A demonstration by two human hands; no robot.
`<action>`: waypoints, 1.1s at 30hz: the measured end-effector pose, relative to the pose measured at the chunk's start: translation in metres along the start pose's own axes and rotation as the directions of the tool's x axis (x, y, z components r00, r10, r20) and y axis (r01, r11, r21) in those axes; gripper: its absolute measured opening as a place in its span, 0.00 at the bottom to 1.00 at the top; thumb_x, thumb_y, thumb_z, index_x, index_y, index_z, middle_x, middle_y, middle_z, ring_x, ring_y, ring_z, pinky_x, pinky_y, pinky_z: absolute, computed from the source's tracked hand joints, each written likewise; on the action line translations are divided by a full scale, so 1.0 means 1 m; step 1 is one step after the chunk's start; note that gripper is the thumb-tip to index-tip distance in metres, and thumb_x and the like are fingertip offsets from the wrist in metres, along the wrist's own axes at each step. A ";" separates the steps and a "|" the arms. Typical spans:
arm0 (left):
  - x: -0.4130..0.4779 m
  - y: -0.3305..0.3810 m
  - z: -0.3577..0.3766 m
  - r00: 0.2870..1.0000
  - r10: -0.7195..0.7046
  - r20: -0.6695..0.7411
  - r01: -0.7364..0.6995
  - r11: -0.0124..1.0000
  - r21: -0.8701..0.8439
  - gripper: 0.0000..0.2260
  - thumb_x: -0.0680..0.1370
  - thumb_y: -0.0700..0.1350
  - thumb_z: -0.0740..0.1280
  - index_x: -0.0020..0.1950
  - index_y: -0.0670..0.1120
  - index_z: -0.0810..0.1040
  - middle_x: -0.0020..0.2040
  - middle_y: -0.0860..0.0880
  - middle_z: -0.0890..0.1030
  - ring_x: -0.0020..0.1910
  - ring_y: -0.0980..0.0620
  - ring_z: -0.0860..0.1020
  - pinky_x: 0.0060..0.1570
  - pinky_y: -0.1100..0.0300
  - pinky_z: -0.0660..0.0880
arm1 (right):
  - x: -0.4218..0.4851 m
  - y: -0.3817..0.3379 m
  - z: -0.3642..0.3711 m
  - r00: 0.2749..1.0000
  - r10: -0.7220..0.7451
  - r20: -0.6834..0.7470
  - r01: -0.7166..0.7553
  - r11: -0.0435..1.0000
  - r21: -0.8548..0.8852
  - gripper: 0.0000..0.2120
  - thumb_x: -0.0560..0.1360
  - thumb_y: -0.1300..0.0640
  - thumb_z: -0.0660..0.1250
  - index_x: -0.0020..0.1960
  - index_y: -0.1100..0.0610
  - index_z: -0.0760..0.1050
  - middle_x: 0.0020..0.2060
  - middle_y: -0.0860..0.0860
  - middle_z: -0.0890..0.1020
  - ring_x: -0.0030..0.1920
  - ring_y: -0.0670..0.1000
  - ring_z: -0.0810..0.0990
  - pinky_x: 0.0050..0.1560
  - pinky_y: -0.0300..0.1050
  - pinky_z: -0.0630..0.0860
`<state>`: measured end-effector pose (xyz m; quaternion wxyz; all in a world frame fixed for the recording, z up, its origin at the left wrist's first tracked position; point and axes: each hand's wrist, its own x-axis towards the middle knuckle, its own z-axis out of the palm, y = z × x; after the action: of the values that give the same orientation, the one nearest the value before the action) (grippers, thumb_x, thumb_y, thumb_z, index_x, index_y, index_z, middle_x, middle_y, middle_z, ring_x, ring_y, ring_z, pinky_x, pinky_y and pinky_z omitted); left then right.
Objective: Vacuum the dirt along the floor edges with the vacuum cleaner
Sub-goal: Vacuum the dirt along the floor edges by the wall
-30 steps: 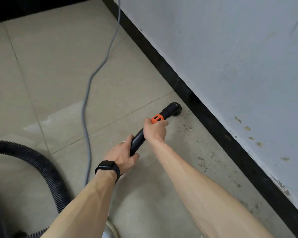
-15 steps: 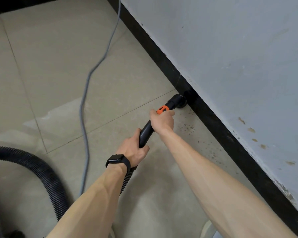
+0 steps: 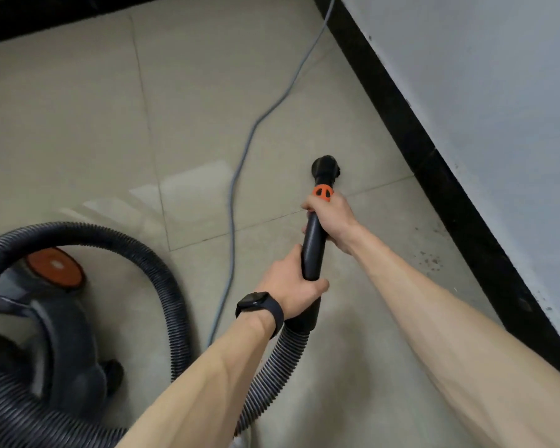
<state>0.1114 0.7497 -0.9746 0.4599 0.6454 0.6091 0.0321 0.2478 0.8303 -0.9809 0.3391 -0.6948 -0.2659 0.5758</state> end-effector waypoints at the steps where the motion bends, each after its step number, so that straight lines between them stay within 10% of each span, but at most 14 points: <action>1: -0.003 -0.004 -0.003 0.999 -0.038 0.001 0.038 0.999 -0.020 0.18 0.63 0.59 0.69 0.48 0.55 0.70 0.39 0.54 0.79 0.37 0.53 0.79 0.36 0.56 0.78 | -0.001 0.000 0.009 0.999 -0.001 0.038 0.002 1.000 -0.023 0.12 0.74 0.58 0.71 0.52 0.58 0.71 0.37 0.55 0.76 0.31 0.56 0.81 0.43 0.56 0.83; 14: -0.091 -0.033 -0.013 0.852 -0.483 0.201 0.504 0.862 -0.062 0.18 0.57 0.60 0.74 0.38 0.49 0.79 0.36 0.50 0.83 0.35 0.50 0.82 0.30 0.60 0.76 | -0.079 0.037 0.086 0.926 0.132 0.353 -0.058 0.975 -0.213 0.10 0.73 0.60 0.69 0.51 0.60 0.70 0.36 0.55 0.76 0.24 0.51 0.77 0.33 0.49 0.82; 18: -0.092 -0.018 -0.014 0.826 -0.509 0.240 0.535 0.844 -0.051 0.17 0.58 0.57 0.74 0.40 0.49 0.80 0.39 0.50 0.84 0.39 0.50 0.83 0.39 0.56 0.81 | -0.088 0.034 0.073 0.978 0.113 0.178 -0.064 0.964 -0.260 0.13 0.76 0.54 0.68 0.56 0.58 0.70 0.40 0.53 0.81 0.25 0.51 0.82 0.27 0.41 0.77; 21: -0.078 -0.004 -0.011 0.830 -0.494 0.259 0.513 0.858 -0.008 0.13 0.61 0.55 0.74 0.40 0.50 0.79 0.39 0.51 0.83 0.40 0.51 0.82 0.38 0.60 0.78 | -0.083 0.034 0.051 0.994 0.107 -0.029 -0.111 0.956 -0.273 0.17 0.77 0.50 0.67 0.59 0.58 0.68 0.47 0.59 0.84 0.41 0.61 0.86 0.45 0.51 0.83; 28: -0.042 0.023 0.014 0.876 -0.415 0.246 0.415 0.908 0.054 0.12 0.62 0.54 0.72 0.41 0.52 0.76 0.37 0.52 0.83 0.37 0.51 0.82 0.38 0.59 0.79 | -0.061 0.037 -0.004 0.930 0.197 -0.309 -0.204 0.979 0.009 0.15 0.76 0.50 0.67 0.57 0.57 0.68 0.45 0.60 0.85 0.42 0.62 0.85 0.50 0.57 0.83; 33: -0.019 0.033 0.014 0.875 -0.388 0.291 0.374 0.922 0.105 0.15 0.56 0.50 0.70 0.40 0.48 0.78 0.35 0.50 0.83 0.35 0.50 0.82 0.33 0.59 0.79 | -0.060 0.029 -0.018 0.947 0.164 -0.275 -0.110 0.973 0.203 0.10 0.74 0.57 0.69 0.50 0.56 0.69 0.31 0.50 0.79 0.24 0.51 0.80 0.33 0.46 0.77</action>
<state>0.1394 0.7317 -0.9519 0.5311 0.5202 0.6460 -0.1730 0.2531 0.7633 -0.9643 0.3965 -0.7540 -0.1096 0.5121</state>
